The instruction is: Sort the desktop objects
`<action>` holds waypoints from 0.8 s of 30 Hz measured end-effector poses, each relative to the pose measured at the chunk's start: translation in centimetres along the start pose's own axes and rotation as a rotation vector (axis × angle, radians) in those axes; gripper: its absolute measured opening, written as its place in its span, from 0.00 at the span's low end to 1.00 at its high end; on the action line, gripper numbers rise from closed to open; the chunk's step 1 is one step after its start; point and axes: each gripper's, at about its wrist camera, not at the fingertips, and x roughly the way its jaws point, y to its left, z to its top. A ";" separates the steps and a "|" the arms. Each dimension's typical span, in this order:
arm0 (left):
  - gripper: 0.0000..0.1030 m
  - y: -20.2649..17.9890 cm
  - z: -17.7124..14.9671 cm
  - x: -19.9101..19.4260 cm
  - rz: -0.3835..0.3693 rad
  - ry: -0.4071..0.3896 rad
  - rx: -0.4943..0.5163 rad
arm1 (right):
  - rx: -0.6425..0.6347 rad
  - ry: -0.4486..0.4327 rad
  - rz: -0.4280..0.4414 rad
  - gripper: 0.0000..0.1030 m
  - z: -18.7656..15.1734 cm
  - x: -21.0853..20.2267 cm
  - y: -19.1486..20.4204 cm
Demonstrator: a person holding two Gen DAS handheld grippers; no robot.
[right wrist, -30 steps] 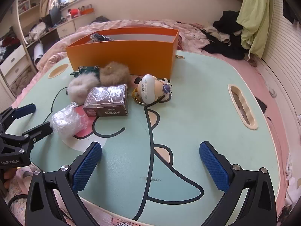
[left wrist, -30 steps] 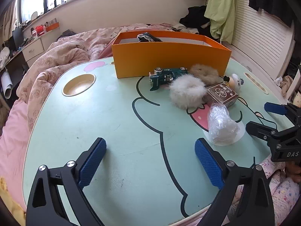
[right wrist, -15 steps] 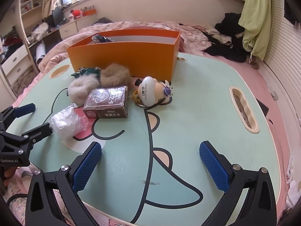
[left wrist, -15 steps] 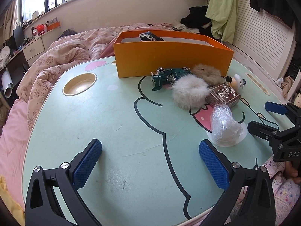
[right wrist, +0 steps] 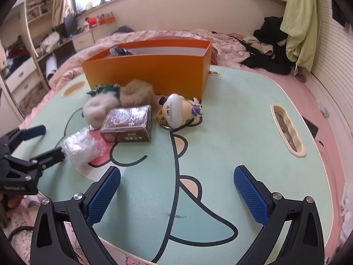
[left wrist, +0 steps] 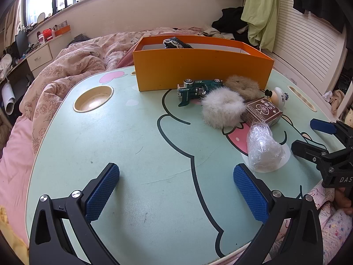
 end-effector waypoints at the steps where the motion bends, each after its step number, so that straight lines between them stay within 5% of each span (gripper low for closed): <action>1: 1.00 0.0 0.0 0.0 0.000 0.000 0.000 | 0.021 -0.009 0.011 0.97 0.0 -0.2 -0.4; 4: 1.00 0.0 0.0 0.0 0.000 0.000 -0.001 | 0.090 -0.024 0.033 0.86 0.5 -0.6 -1.6; 9: 1.00 0.0 0.0 0.0 0.000 0.000 -0.001 | 0.146 -0.065 0.066 0.83 2.9 -1.1 -1.8; 19: 1.00 0.0 0.0 0.0 0.001 -0.001 -0.002 | 0.143 0.016 -0.043 0.71 7.8 3.0 -0.5; 22: 1.00 0.0 0.0 -0.1 0.001 -0.001 -0.002 | 0.126 0.082 -0.077 0.59 7.8 4.7 -0.5; 24: 1.00 0.0 0.0 -0.1 0.001 -0.001 -0.001 | 0.102 0.094 -0.090 0.41 7.4 5.3 -0.4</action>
